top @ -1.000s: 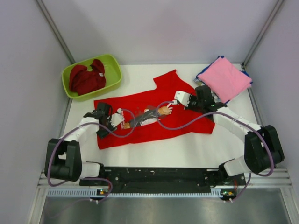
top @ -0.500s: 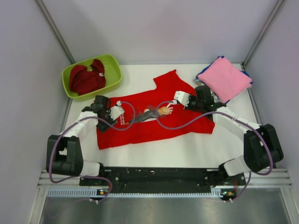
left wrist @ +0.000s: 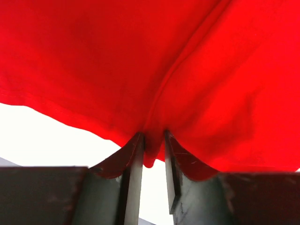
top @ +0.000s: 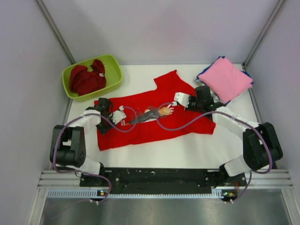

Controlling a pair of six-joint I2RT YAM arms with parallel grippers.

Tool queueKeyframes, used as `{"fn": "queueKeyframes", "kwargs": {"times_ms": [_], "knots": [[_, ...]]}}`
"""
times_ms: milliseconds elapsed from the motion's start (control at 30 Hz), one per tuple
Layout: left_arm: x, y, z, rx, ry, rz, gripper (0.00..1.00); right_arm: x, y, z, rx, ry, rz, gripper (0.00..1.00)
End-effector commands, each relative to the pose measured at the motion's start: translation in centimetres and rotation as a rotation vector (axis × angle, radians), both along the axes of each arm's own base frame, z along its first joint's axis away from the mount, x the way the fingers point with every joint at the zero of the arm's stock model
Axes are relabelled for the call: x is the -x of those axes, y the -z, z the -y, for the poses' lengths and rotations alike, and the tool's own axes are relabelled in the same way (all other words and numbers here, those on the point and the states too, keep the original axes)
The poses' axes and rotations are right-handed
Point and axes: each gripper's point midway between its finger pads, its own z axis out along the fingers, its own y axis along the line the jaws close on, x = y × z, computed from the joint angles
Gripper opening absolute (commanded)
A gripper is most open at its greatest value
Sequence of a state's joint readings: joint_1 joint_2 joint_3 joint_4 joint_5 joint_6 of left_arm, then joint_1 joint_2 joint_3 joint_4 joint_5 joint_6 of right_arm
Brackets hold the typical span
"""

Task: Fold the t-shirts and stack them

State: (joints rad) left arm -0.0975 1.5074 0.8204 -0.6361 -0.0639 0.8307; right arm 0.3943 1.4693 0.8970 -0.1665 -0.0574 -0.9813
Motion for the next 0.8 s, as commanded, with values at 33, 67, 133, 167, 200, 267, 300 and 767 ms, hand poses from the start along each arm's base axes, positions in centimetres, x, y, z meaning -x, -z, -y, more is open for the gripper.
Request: {"fn": "queueKeyframes", "kwargs": {"times_ms": [33,67,133,167,200,267,300,767], "knots": [[0.1,0.6,-0.1,0.009,-0.007,0.008,0.1,-2.7,-3.3,-0.2,0.036,-0.047,0.114,0.0],[0.1,0.7,-0.2,0.005,-0.014,0.01,0.02,-3.0,-3.4,-0.3,0.054,-0.069,0.127,0.0],[0.3,0.9,-0.3,0.0,-0.023,0.005,0.0,-3.7,-3.6,-0.4,0.1,-0.108,0.151,0.0],[0.5,1.0,-0.4,-0.003,-0.026,0.001,0.0,-4.0,-3.6,-0.4,0.124,-0.12,0.16,0.0],[0.6,1.0,-0.4,-0.004,-0.026,-0.001,0.0,-4.4,-3.6,-0.3,0.148,-0.13,0.166,0.0],[0.7,1.1,-0.6,-0.013,-0.031,0.002,0.0,-5.2,-3.5,-0.3,0.202,-0.15,0.183,0.0],[0.7,1.1,-0.7,-0.017,-0.033,0.004,0.0,-5.5,-3.6,-0.3,0.214,-0.158,0.189,0.0],[0.3,0.7,-1.3,-0.044,-0.05,0.03,0.0,-7.7,-3.0,-1.6,0.321,-0.288,0.217,0.0]]}}
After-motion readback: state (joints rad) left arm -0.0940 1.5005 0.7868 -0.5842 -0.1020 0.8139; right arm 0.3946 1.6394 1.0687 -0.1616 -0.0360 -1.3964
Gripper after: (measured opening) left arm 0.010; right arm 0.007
